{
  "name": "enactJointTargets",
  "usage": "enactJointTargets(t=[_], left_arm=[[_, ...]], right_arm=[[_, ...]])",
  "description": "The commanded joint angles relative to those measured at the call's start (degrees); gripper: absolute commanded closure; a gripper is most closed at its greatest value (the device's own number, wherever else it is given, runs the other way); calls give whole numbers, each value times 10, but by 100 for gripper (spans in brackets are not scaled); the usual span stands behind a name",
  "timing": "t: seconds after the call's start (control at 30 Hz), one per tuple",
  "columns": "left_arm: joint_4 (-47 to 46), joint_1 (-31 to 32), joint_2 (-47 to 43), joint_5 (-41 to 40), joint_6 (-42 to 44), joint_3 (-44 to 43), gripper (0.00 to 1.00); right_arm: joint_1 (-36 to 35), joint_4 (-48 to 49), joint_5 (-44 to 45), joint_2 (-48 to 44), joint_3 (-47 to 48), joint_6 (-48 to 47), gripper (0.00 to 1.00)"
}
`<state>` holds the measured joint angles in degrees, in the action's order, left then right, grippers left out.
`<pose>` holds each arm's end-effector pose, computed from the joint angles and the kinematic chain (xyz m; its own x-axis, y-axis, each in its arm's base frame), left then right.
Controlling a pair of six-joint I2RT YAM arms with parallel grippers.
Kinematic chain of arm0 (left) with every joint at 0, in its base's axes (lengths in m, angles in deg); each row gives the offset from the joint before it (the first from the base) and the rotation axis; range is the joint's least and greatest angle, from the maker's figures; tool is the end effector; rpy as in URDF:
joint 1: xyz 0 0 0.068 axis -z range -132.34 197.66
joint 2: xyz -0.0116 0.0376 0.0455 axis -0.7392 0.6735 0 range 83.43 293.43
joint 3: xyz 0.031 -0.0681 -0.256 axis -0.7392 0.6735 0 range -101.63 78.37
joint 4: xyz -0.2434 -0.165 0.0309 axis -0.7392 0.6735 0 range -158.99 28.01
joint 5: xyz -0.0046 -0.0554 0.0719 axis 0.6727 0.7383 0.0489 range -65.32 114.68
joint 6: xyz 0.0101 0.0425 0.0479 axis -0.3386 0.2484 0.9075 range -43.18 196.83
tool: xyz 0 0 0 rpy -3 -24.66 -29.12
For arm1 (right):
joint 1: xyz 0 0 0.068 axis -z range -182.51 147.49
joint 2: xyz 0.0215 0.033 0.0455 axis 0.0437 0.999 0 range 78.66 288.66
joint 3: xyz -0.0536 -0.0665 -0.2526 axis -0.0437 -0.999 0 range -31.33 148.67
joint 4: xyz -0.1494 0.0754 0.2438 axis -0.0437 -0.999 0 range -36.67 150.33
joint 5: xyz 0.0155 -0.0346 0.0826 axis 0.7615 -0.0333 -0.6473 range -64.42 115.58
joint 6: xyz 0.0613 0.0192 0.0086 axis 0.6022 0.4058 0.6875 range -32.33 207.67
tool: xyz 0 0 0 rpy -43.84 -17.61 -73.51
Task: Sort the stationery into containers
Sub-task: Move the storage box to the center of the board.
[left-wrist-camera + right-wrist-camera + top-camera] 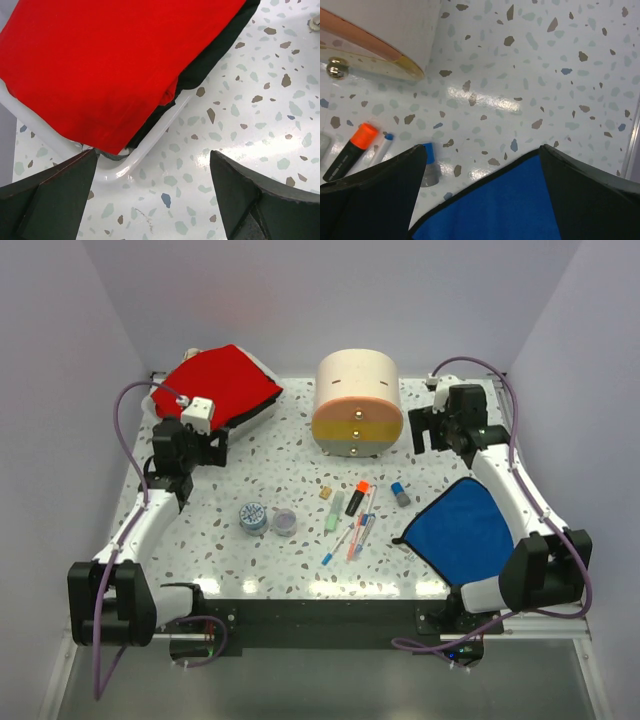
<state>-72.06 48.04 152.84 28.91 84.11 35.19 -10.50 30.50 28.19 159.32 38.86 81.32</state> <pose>0.3225 -0.0058 0.2352 -0.3808 0.1290 -0.9156 0.1235 0.9884 0.0879 0.3575 0.0479 0.2951 -0.6250 -0.1994 -0.7547 -0.1748 0.9780 -0.1136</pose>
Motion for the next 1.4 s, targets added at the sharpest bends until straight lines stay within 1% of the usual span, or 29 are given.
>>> enactJointTargets(t=[0.0,0.03,0.07,0.1,0.13,0.2,0.23,0.27,0.33,0.43,0.47,0.53,0.57,0.63,0.67,0.7,0.73,0.77,0.8,0.83,0.9,0.93,1.07,1.1,1.17,1.3,1.37], left_arm=[[-6,3,-15,17,0,-19,0],[-16,8,-15,7,-3,-16,0],[-22,22,-14,-3,-4,-13,0],[-28,31,-14,-18,-10,-11,0],[-43,54,-13,-40,-15,-7,0],[-58,75,-9,-69,-30,-2,0],[-68,85,-9,-82,-37,-2,0],[-69,99,-7,-78,-43,-2,0],[-68,111,3,-56,-55,-10,0],[-76,115,20,-28,-67,-15,3],[-81,115,26,-18,-68,-15,4],[-97,116,51,1,-68,-20,12],[-103,116,62,8,-69,-23,22],[-123,117,97,44,-68,-38,34],[-134,117,109,58,-68,-43,58],[-147,117,133,71,-87,-47,77],[-166,123,145,88,-89,-60,95],[-171,125,158,92,-93,-70,100],[-174,128,183,98,-96,-80,100],[-177,131,194,118,-98,-100,100],[-185,135,225,134,-112,-129,100],[-187,141,237,140,-115,-139,100],[-196,162,295,148,-121,-197,100],[-195,166,320,148,-124,-222,100],[-196,175,344,150,-129,-245,100],[-200,194,396,147,-121,-295,100],[-200,204,407,144,-125,-307,100]], right_arm=[[-2,-16,-80,-35,25,10,1],[-6,-7,-119,-51,6,13,1],[-12,10,-113,-69,-10,41,1],[-23,58,-94,-108,-29,60,1],[-53,77,-50,-121,-60,92,1],[-96,100,-5,-132,-71,128,1],[-134,100,11,-127,-66,139,2],[-148,100,26,-120,-61,161,3],[-177,104,40,-107,-58,173,6],[-192,151,28,-102,-86,157,10],[-193,157,29,-97,-87,145,12],[-192,159,39,-88,-81,137,13],[-192,161,42,-83,-79,133,16],[-192,166,49,-80,-74,131,22],[-192,166,52,-75,-73,135,31],[-192,170,73,-73,-74,138,37],[-192,172,85,-70,-74,143,54],[-191,173,98,-64,-74,158,63],[-191,172,110,-59,-72,165,70],[-191,168,115,-54,-66,171,87],[-190,159,115,-33,-55,182,98],[-188,162,115,-29,-52,193,100],[-186,181,121,-2,-45,207,100],[-184,187,130,4,-42,208,100],[-178,194,145,20,-32,209,100],[-135,184,145,48,-9,237,100],[-120,184,144,58,-6,245,100]])
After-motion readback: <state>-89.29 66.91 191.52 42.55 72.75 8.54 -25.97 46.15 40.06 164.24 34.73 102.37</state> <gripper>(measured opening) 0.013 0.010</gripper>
